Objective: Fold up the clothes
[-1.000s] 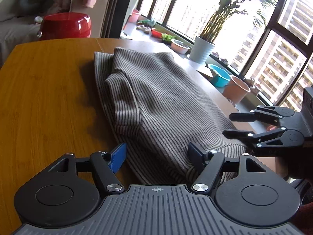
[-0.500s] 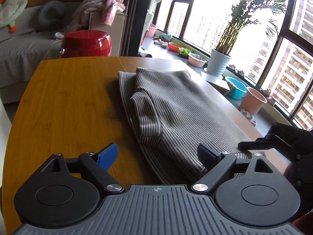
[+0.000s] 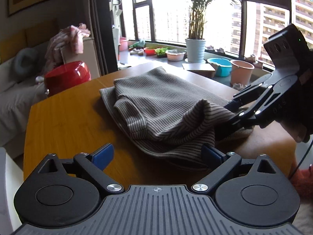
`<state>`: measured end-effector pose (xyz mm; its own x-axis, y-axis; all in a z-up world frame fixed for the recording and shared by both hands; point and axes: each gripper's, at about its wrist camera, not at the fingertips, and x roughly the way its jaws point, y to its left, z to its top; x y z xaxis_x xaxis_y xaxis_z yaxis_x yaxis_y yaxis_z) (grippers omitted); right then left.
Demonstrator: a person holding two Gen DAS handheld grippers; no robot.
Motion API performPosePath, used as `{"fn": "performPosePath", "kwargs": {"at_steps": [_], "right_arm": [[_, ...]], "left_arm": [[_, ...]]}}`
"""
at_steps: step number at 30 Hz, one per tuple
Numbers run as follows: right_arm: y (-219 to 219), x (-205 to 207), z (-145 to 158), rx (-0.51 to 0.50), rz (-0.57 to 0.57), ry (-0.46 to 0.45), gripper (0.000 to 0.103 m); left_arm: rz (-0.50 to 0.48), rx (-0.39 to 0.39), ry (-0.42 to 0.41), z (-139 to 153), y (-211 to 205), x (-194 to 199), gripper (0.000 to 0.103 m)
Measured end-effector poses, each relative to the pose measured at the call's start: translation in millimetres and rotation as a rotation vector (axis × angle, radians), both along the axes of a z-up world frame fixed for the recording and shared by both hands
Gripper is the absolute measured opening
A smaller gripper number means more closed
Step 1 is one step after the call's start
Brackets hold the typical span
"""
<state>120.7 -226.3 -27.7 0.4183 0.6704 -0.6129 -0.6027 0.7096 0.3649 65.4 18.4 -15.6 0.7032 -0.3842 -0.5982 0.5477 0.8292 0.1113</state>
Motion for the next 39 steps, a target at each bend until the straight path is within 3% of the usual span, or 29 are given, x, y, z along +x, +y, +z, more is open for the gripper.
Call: {"fn": "performPosePath", "kwargs": {"at_steps": [6, 10, 14, 16, 17, 18, 20, 22, 25, 28, 34, 35, 36, 37, 39], "right_arm": [[-1, 6, -2, 0.018, -0.011, 0.017, 0.059], [-6, 13, -4, 0.043, -0.008, 0.040, 0.059], [-2, 11, -2, 0.015, 0.013, 0.015, 0.059], [0, 9, 1, -0.014, 0.033, -0.006, 0.059], [0, 8, 3, -0.029, 0.042, -0.017, 0.059], [0, 7, 6, -0.043, 0.043, -0.024, 0.059], [-2, -3, 17, -0.098, 0.035, -0.076, 0.059], [-4, -18, 28, -0.183, 0.031, -0.179, 0.061], [-4, -44, 34, -0.353, 0.058, -0.358, 0.071], [-5, -58, 27, -0.425, 0.051, -0.403, 0.071], [27, -73, -6, -0.603, 0.037, -0.717, 0.074], [31, -70, -10, -0.616, 0.029, -0.737, 0.064], [33, -67, -9, -0.600, 0.026, -0.718, 0.046], [35, -64, -8, -0.582, 0.023, -0.696, 0.043], [33, -60, 0, -0.535, 0.023, -0.654, 0.039]], "left_arm": [[-0.171, 0.125, -0.059, -4, -25, -17, 0.100], [-0.190, 0.265, -0.143, -18, -37, -21, 0.101], [-0.222, 0.310, -0.194, -31, -53, -6, 0.101], [-0.269, 0.344, -0.232, -36, -62, -5, 0.090], [-0.293, 0.362, -0.252, -38, -67, -5, 0.072], [-0.319, 0.375, -0.257, -40, -71, -5, 0.064], [-0.345, 0.379, -0.270, -43, -75, -6, 0.058], [-0.326, 0.296, -0.197, -40, -70, 4, 0.052], [-0.217, 0.001, 0.047, -28, -44, 39, 0.050], [-0.137, -0.225, 0.205, -23, -19, 68, 0.050], [-0.071, -0.340, 0.298, -27, -13, 84, 0.050], [-0.058, -0.354, 0.309, -28, -12, 86, 0.051], [-0.054, -0.358, 0.303, -24, -8, 83, 0.052], [-0.051, -0.361, 0.294, -20, -4, 80, 0.054], [-0.046, -0.366, 0.277, -12, 6, 73, 0.074]]}}
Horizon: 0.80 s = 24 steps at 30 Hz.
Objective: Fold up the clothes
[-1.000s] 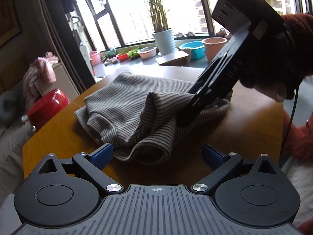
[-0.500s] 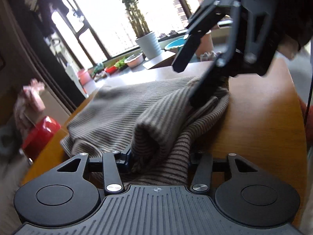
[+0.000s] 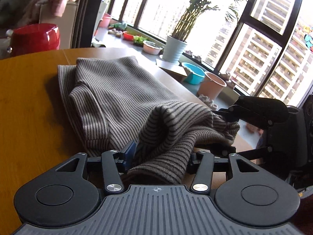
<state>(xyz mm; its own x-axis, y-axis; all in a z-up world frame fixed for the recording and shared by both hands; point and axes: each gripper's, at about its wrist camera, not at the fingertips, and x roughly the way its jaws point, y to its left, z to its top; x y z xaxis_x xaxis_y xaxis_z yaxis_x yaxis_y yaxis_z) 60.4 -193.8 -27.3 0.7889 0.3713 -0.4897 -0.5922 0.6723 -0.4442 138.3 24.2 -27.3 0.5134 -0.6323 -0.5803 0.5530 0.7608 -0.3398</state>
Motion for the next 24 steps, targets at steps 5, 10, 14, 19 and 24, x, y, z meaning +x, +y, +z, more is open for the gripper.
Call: {"fn": "performPosePath", "kwargs": {"at_steps": [5, 10, 14, 19, 24], "right_arm": [[-15, 3, 20, 0.084, -0.020, 0.137, 0.032], [-21, -12, 46, 0.075, 0.020, 0.225, 0.031], [-30, -20, 83, 0.103, 0.061, 0.326, 0.031], [-42, 11, 129, 0.192, 0.070, 0.395, 0.031], [-48, 80, 147, 0.290, 0.051, 0.422, 0.029]], "left_arm": [[0.147, -0.109, -0.065, 32, 46, -5, 0.093], [0.192, -0.139, -0.020, 28, 38, 29, 0.054], [0.141, -0.082, 0.021, 8, 8, 54, 0.044], [0.086, -0.037, 0.117, -23, -1, 73, 0.044], [0.050, -0.080, 0.123, -30, 10, 78, 0.042]]}}
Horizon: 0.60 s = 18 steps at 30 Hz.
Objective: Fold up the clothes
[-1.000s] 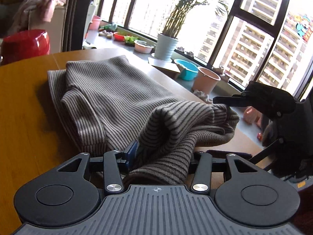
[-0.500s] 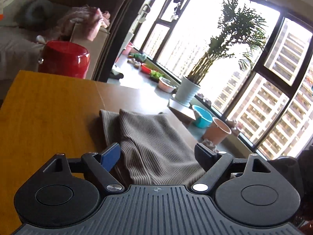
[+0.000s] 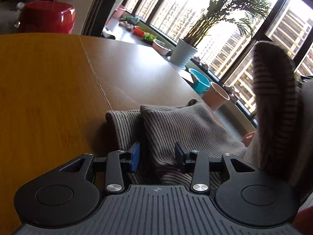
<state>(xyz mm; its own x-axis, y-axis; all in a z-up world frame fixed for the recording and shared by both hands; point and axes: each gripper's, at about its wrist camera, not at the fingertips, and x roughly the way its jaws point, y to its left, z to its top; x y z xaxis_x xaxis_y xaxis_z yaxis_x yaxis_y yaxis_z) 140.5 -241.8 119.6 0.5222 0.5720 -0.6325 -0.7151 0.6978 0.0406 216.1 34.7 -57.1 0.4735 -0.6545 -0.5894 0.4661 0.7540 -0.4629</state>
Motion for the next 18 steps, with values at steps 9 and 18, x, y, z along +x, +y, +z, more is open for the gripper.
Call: {"fn": "performPosePath", "kwargs": {"at_steps": [9, 18], "right_arm": [[1, 122, -123, 0.082, -0.072, 0.204, 0.030], [-30, 138, -151, 0.272, -0.137, 0.291, 0.037]], "left_arm": [[0.050, -0.036, 0.035, 5, 25, 1, 0.047], [0.069, -0.124, -0.161, 69, 46, -29, 0.096]]}}
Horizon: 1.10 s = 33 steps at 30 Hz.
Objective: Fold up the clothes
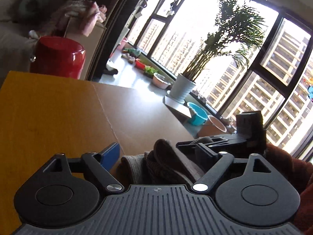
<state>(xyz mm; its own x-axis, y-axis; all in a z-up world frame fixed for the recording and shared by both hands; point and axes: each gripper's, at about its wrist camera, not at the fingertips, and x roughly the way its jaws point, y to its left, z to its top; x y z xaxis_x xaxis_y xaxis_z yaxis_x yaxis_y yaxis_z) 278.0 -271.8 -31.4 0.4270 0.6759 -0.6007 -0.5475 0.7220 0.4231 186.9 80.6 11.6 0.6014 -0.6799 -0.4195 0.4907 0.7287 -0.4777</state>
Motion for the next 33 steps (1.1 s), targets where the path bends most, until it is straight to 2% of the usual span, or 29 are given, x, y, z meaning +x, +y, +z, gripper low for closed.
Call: {"fn": "performPosePath", "kwargs": {"at_steps": [3, 5, 6, 8, 11, 12, 14, 16, 18, 19, 21, 26, 33], "right_arm": [[-11, 12, -17, 0.094, -0.049, 0.071, 0.037], [-16, 17, -23, 0.137, -0.074, 0.091, 0.036], [-16, 16, -23, 0.141, -0.082, 0.087, 0.037], [-14, 5, -11, 0.106, -0.093, 0.034, 0.038], [-16, -23, 19, 0.066, -0.107, -0.097, 0.046], [-19, -37, 30, 0.048, -0.118, -0.157, 0.052], [-28, -66, 44, 0.010, -0.134, -0.257, 0.062], [-35, -87, 42, -0.029, -0.158, -0.286, 0.066], [-42, -100, 27, -0.015, -0.190, -0.236, 0.066], [-46, -105, 18, 0.018, -0.214, -0.201, 0.064], [-50, -109, 4, 0.110, -0.226, -0.127, 0.030], [-47, -105, 10, 0.155, -0.262, -0.146, 0.019], [-37, -85, -8, 0.075, -0.330, -0.098, 0.023]], "left_arm": [[-0.113, -0.005, 0.057, -14, -32, -3, 0.096], [-0.138, 0.060, 0.105, -33, -57, -2, 0.095], [-0.134, 0.112, 0.118, -42, -69, -1, 0.085], [-0.120, 0.156, 0.125, -51, -81, 1, 0.078], [-0.091, 0.128, 0.126, -51, -78, 4, 0.061], [-0.081, 0.114, 0.135, -52, -73, 5, 0.057], [-0.068, 0.084, 0.157, -57, -62, 6, 0.056], [-0.062, 0.055, 0.173, -63, -58, 7, 0.056], [-0.050, 0.030, 0.187, -66, -55, 7, 0.055], [-0.046, 0.025, 0.197, -65, -55, 6, 0.054], [-0.040, 0.036, 0.207, -60, -57, 5, 0.049], [-0.024, 0.120, 0.172, -46, -69, 3, 0.046], [-0.013, 0.131, 0.160, -43, -72, 3, 0.046]]}}
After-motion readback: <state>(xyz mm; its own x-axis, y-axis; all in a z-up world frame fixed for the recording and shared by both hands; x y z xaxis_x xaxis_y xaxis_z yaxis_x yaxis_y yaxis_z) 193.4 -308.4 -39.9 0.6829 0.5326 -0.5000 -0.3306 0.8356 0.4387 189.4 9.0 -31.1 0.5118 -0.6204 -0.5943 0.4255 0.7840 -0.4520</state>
